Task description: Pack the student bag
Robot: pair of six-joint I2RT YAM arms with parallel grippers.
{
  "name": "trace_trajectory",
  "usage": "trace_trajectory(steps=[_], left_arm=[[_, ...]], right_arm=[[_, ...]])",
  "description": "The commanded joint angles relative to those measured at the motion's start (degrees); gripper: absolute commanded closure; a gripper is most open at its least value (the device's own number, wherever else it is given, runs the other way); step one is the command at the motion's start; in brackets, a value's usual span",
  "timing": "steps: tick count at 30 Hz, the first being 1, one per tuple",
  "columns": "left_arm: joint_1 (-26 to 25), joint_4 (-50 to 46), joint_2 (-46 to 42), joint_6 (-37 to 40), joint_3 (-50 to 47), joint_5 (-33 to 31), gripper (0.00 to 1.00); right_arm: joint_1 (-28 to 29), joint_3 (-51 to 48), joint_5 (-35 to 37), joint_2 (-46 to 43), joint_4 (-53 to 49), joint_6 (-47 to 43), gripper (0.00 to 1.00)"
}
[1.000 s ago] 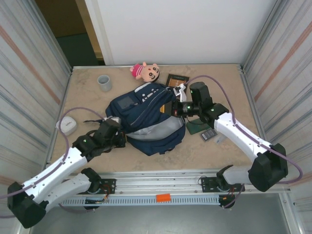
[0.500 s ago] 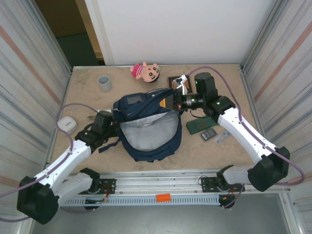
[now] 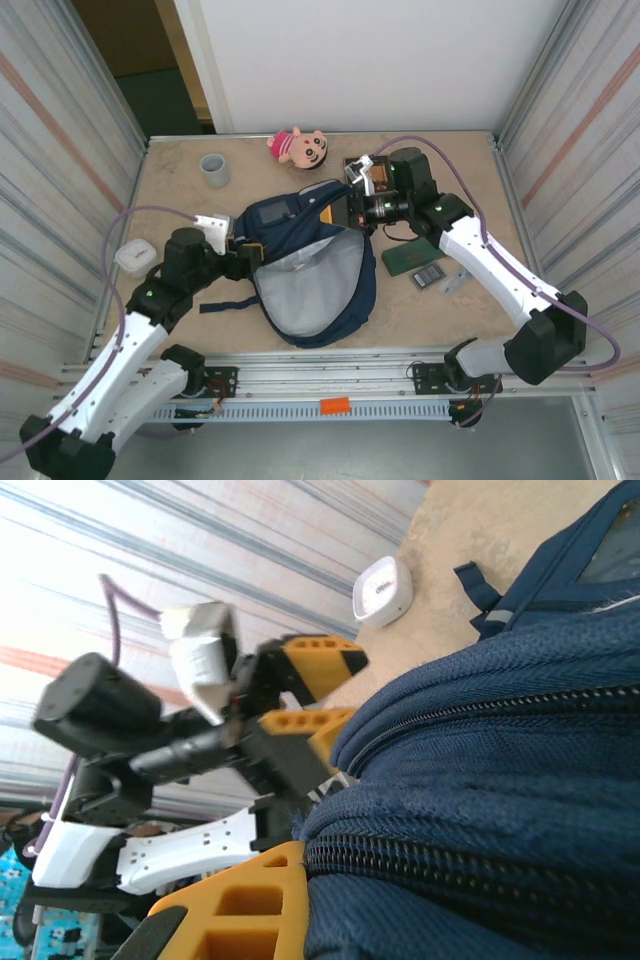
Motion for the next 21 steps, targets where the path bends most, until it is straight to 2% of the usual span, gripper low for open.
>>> trace_trajectory(steps=[1, 3, 8, 11, 13, 15, 18, 20, 21], left_arm=[[-0.78, 2.36, -2.96, 15.89, 2.97, 17.14, 0.18], [-3.07, 0.57, -3.33, 21.33, 4.04, 17.08, 0.15], [-12.81, -4.75, 0.92, 32.61, 7.5, 7.18, 0.09], [-18.14, -4.32, 5.67, 35.36, 8.86, -0.29, 0.08], [-19.48, -3.03, 8.85, 35.81, 9.2, -2.86, 0.09], [-19.69, -1.88, 11.62, 35.45, 9.48, -5.45, 0.19], [-19.74, 0.23, 13.1, 33.74, 9.03, -10.63, 0.45], [-19.73, 1.2, 12.46, 32.9, 8.21, -13.05, 0.57], [-19.73, 1.59, 11.82, 32.34, 7.78, -14.73, 0.69]], right_arm=[[1.62, 3.79, -3.57, 0.56, 3.49, -2.83, 1.0], [2.63, 4.4, -3.28, 1.61, 3.36, -3.19, 1.0], [4.95, 6.22, -1.73, 4.26, 2.88, -3.63, 1.0], [5.88, 7.39, -1.13, 5.82, 2.96, -3.54, 1.0], [6.48, 7.84, -1.1, 6.74, 3.4, -3.3, 1.0], [6.75, 8.08, -1.0, 7.48, 3.94, -2.78, 1.0], [6.69, 7.69, -0.43, 7.87, 4.2, -2.58, 1.0], [6.39, 7.32, 0.39, 7.78, 4.01, -2.66, 0.97], [6.12, 7.02, 0.84, 7.7, 3.77, -2.58, 0.95]])
